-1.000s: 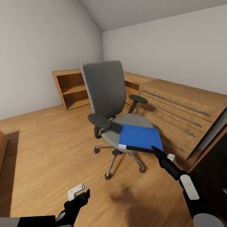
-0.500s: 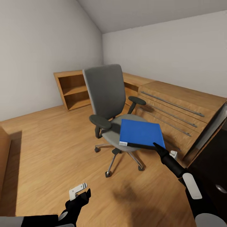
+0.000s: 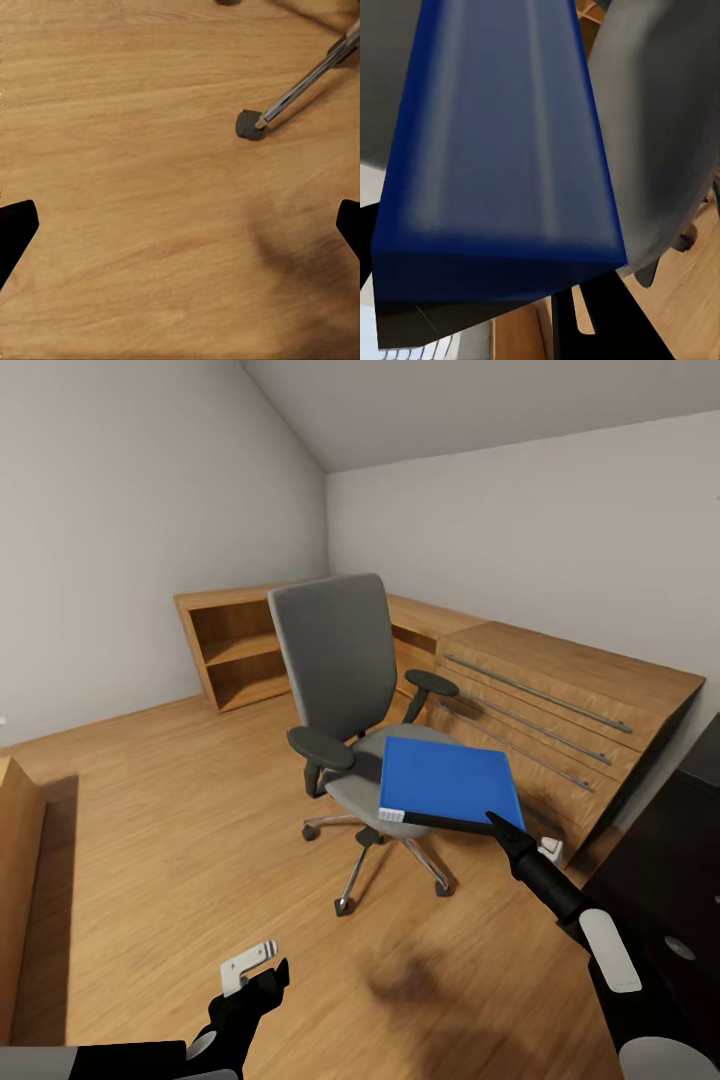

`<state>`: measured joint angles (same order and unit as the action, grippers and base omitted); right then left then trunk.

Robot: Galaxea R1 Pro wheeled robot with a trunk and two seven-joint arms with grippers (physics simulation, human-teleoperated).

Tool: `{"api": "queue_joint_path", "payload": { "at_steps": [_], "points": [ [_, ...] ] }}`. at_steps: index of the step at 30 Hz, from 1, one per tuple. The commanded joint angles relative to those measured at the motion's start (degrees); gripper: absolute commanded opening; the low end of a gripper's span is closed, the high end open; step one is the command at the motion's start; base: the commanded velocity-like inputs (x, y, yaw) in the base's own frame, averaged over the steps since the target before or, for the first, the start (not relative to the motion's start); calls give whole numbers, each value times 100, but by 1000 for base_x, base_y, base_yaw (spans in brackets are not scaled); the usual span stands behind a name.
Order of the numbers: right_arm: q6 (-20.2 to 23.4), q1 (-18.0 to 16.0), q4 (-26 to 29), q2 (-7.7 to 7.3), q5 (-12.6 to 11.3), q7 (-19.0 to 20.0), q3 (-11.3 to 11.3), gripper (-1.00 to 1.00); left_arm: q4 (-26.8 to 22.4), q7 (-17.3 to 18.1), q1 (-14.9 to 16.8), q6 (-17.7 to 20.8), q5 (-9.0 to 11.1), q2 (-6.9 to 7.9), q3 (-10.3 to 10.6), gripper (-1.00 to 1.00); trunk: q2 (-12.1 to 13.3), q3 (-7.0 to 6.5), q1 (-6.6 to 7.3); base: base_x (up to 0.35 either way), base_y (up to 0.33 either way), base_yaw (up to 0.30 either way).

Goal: In the bedroom, organize the workspace by keeping the computer under the desk, ensuring the monitor is on the desk, placing the keyboard on the desk next to the monitor, placing the mouse on the desk next to the keyboard, moving the folder from the swivel chair onto the desk next to the mouse, stacking the notebook on top of the folder with the pen on top of the notebook, and positioning the swivel chair next to the desk.

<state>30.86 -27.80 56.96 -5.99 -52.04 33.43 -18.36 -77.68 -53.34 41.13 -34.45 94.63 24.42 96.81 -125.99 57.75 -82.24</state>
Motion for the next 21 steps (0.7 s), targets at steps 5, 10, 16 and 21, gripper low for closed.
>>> {"api": "queue_joint_path", "payload": {
  "at_steps": [5, 10, 16, 21],
  "points": [
    [51, -4, -20, 1, -52, -3, -14, -100, 10, -13, 9, -10, 12, -4, 14, 100, 200, -85, 111, -2, 0, 0],
    [51, -5, -26, 1, -52, -2, -17, -100, 20, -17, 9, -10, 12, -7, 14, 100, 400, -175, 221, 0, 0, 0],
    [51, -4, -27, -1, -52, -3, -25, -100, 24, -19, 9, -9, 14, -7, 14, 100, 641, -283, 353, 0, 0, 0],
    [51, -3, -27, -7, -42, -3, -27, -100, 57, -19, 9, -9, 16, -8, 14, 100, 841, -372, 463, 0, 0, 0]
  ]
}}
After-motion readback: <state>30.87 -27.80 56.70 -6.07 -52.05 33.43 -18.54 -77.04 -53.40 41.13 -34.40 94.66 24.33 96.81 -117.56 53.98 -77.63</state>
